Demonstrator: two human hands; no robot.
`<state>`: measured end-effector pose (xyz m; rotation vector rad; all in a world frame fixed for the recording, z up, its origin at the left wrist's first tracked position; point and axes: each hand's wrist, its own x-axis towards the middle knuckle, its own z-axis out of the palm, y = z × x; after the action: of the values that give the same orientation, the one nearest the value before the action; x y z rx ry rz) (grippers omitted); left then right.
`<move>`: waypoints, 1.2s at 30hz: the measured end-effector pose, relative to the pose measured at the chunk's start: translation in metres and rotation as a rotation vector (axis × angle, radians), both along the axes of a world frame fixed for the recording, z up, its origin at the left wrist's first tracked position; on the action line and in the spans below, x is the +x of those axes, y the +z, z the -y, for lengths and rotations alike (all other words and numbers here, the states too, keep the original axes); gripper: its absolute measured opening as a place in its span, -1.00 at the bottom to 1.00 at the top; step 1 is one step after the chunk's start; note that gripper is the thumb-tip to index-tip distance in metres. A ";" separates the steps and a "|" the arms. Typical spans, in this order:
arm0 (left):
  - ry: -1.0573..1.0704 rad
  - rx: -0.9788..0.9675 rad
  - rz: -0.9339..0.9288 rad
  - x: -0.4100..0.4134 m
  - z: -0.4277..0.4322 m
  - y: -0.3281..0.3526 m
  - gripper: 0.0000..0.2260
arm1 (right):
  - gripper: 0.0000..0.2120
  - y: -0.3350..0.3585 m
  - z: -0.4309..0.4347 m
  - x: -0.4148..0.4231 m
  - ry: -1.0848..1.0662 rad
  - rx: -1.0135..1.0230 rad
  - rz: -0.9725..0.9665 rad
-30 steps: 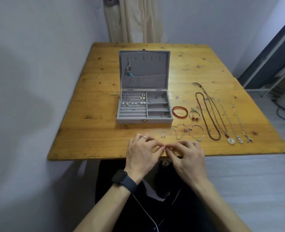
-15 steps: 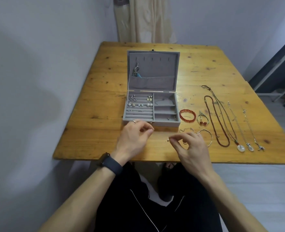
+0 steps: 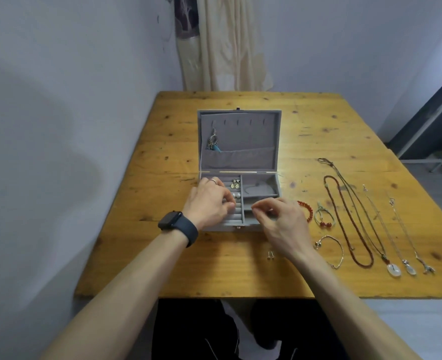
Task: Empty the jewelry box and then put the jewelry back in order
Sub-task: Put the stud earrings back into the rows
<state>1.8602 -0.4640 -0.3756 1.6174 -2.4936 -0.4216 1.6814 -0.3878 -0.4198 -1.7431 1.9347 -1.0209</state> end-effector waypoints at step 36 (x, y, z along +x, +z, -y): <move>-0.055 -0.192 0.052 0.010 0.001 0.001 -0.86 | -0.80 0.025 0.041 0.023 0.098 0.169 -0.335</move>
<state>1.8703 -0.4647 -0.3746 1.5077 -2.5320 -0.1423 1.7044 -0.4289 -0.3944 -1.9853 2.0339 -0.5396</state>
